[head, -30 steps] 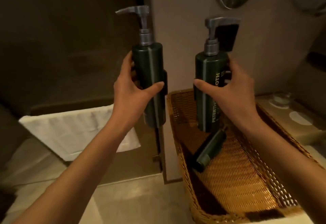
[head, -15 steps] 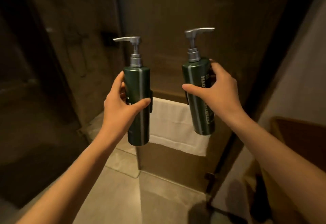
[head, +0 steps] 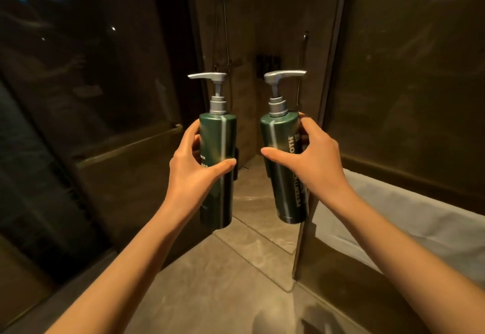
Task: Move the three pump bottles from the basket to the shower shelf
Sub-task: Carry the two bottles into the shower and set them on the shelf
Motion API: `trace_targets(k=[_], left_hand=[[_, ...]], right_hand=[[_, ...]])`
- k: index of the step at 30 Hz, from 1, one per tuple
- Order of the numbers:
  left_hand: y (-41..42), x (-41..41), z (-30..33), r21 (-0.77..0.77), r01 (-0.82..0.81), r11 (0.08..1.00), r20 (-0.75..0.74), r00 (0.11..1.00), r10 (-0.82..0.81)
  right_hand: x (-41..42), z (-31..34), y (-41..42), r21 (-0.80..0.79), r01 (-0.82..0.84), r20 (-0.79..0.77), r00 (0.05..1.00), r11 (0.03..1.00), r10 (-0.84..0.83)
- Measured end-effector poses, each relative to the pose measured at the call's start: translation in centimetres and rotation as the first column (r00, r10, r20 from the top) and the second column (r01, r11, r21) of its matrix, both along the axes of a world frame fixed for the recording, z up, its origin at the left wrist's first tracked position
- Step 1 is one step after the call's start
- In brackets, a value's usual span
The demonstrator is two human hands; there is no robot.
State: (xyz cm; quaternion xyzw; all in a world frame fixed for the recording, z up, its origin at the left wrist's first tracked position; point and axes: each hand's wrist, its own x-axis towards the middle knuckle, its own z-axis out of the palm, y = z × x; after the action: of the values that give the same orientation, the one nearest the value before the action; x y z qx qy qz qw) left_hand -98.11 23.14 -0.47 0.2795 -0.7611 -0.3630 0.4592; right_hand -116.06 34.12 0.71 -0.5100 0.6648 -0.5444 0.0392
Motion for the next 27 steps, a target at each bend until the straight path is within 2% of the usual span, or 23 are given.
trace_targets(k=[10, 15, 20, 27], left_hand=[[-17.0, -9.2, -4.0, 0.078, -0.043, 0.996, 0.027, 0.999, 0.041], [-25.8, -14.6, -1.2, 0.061, -0.077, 0.995, 0.064, 0.995, 0.073], [-33.9, -19.2, 1.7, 0.042, -0.127, 0.991, 0.000, 0.992, 0.127], [-44.9, -26.1, -1.2, 0.087, -0.165, 0.982, 0.034, 0.986, 0.163]], right_hand=[[-8.4, -5.3, -17.5, 0.115, 0.038, 0.010, 0.999, 0.993, -0.040], [-14.2, -2.1, -26.5, 0.070, 0.024, 0.037, 0.999, 0.997, -0.027], [-18.6, 1.3, -35.7, -0.003, 0.015, 0.020, 1.000, 1.000, -0.015], [-23.6, -3.2, -47.9, -0.019, 0.125, 0.198, 0.973, 0.992, -0.119]])
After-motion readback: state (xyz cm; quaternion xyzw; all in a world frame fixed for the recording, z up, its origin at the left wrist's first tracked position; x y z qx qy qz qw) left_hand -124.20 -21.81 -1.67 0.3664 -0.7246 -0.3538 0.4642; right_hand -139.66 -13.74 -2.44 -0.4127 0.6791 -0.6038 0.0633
